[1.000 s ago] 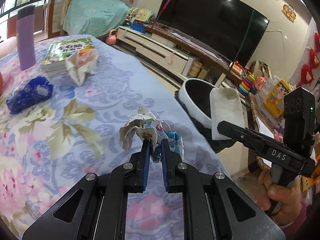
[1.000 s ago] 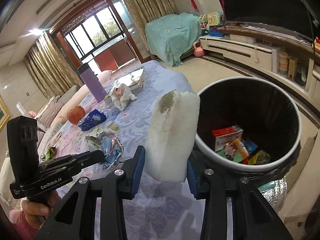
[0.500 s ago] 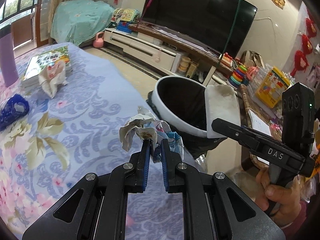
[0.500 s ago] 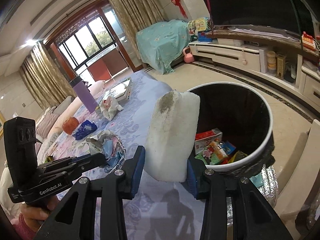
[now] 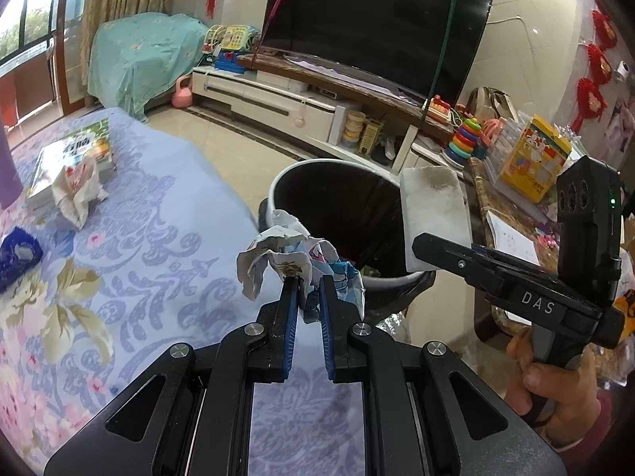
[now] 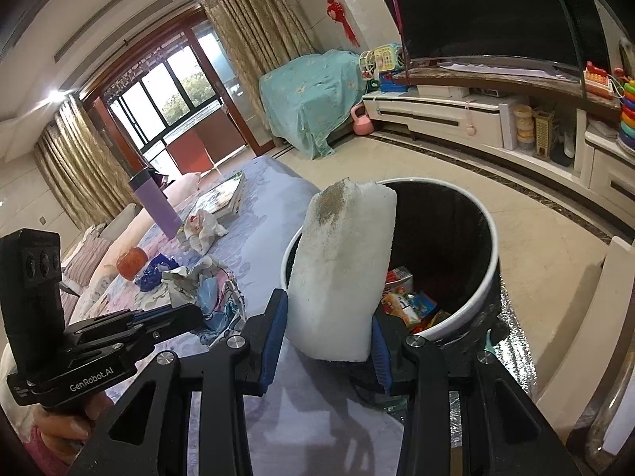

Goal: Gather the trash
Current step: 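Carry the crumpled wrapper with the left tool while the right tool carries the foam block over the bin, then open both tools over the bin to drop the wrapper and foam block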

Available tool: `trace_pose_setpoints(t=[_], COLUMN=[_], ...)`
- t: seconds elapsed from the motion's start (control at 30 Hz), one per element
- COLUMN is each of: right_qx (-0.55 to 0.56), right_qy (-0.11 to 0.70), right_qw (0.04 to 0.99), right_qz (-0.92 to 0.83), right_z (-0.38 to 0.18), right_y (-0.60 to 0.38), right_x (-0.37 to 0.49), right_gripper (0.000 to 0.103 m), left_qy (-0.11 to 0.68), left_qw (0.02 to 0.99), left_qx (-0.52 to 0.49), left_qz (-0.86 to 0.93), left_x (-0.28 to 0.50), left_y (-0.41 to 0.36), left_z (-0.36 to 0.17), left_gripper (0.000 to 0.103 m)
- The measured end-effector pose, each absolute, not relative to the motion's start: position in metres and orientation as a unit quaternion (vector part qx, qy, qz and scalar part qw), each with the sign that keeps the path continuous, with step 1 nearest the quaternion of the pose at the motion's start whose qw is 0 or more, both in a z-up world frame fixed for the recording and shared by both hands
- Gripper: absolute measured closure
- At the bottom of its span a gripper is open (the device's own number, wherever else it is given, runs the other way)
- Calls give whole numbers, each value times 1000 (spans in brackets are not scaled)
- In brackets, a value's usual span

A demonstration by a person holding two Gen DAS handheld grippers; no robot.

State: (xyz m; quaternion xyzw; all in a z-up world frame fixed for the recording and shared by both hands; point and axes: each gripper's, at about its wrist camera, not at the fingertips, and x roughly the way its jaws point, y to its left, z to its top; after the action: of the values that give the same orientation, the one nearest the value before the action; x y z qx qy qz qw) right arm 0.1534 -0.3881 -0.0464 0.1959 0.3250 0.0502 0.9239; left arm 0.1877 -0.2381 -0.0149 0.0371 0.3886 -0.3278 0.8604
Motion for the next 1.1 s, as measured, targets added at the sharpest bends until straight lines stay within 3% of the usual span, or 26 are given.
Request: trace_pose_setpoints(t=[1.1], right_qx=[172], right_qy=[340], right_qw=[924], right_qz=[21], right_z=[-47], right_y=[-424], right_x=[177], right_gripper=[64], left_qy=[385], left_qw=[855], left_qx=[63], left_qz=[-342], left_x=[218], left_y=[-304], left_z=[-15], left_gripper=[93])
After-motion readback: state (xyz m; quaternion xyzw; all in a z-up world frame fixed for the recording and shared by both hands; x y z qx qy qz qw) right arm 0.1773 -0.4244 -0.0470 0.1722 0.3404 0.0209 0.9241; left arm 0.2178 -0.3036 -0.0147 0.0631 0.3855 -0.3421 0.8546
